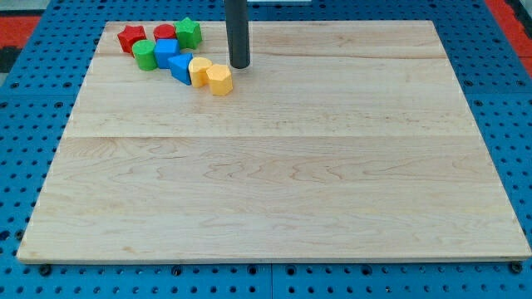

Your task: Move the hexagon to the bottom of the yellow heart

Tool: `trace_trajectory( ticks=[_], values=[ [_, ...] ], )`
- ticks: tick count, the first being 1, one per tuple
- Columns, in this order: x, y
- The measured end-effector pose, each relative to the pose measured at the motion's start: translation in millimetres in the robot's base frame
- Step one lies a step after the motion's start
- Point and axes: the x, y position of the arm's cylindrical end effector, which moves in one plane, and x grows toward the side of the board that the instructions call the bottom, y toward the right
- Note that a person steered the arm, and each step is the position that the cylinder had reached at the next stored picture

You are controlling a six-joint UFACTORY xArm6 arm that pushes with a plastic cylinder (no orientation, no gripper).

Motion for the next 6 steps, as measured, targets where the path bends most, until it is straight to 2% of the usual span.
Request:
trace_trajectory(
  ticks=[4, 5, 6],
  values=[
    [6.2, 0.4],
    [14.7, -14.3],
    [42.8, -11.7]
  ],
)
